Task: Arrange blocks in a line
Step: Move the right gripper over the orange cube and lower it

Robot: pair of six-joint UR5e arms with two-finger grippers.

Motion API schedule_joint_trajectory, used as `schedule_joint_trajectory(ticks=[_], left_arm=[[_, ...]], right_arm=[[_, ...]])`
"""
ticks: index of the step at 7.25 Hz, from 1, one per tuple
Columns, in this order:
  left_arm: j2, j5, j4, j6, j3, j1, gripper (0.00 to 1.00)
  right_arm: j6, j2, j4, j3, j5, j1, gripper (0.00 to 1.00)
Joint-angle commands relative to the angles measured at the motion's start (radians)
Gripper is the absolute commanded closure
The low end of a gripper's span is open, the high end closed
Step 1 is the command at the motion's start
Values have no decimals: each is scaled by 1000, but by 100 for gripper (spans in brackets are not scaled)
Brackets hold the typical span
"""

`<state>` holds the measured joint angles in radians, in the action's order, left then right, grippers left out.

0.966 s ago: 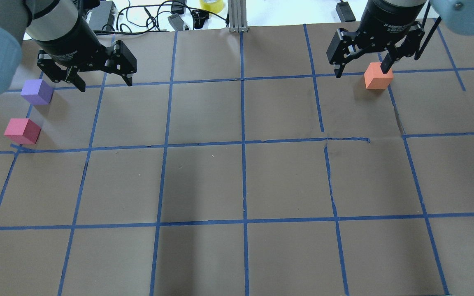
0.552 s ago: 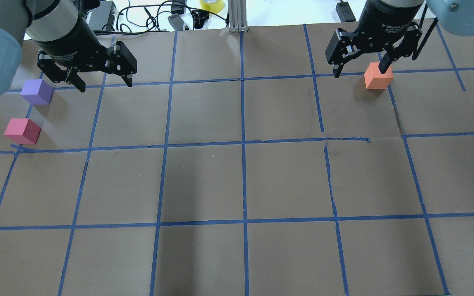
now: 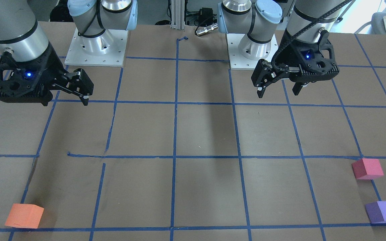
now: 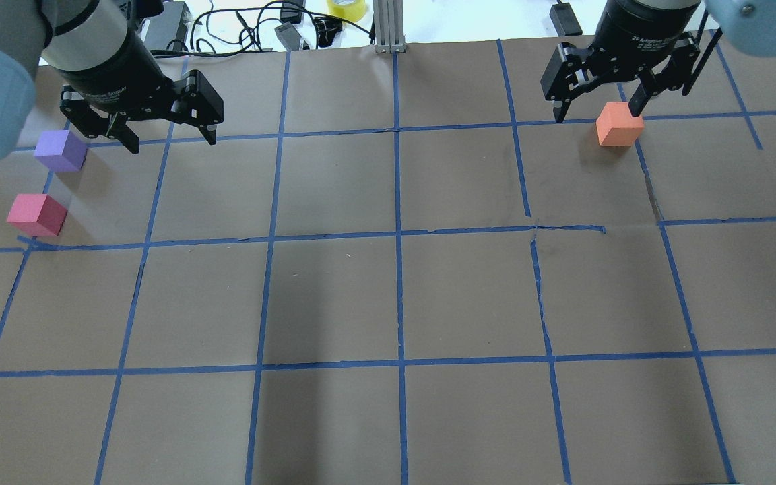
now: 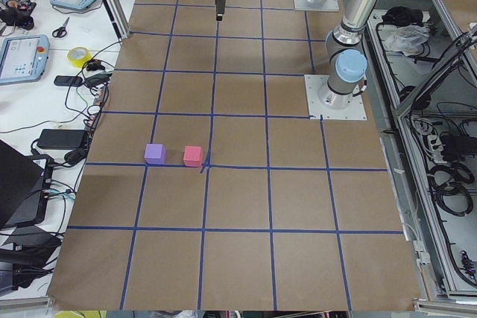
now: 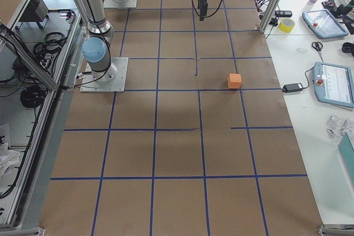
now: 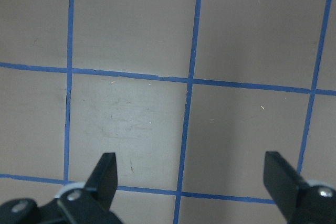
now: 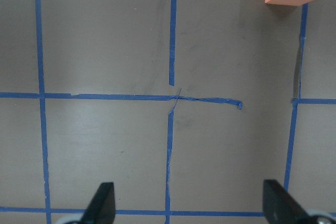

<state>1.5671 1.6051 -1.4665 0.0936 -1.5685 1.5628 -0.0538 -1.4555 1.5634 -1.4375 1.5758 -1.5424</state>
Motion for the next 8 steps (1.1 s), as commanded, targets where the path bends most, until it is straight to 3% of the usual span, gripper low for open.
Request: schedule_joint_trajectory(ticks=[1, 3, 6, 8], left_arm=[[1, -1, 0, 0, 1, 0, 0], [7, 0, 0, 0, 8, -1, 0], [1, -1, 0, 0, 7, -1, 0], [-9, -1, -2, 2, -5, -1, 0]], right_arm=[[6, 6, 39, 0, 65, 19, 0], [-9, 79, 214, 0, 75, 88, 0], [5, 202, 271, -1, 69, 186, 0], [2, 288, 459, -1, 76, 199, 0]])
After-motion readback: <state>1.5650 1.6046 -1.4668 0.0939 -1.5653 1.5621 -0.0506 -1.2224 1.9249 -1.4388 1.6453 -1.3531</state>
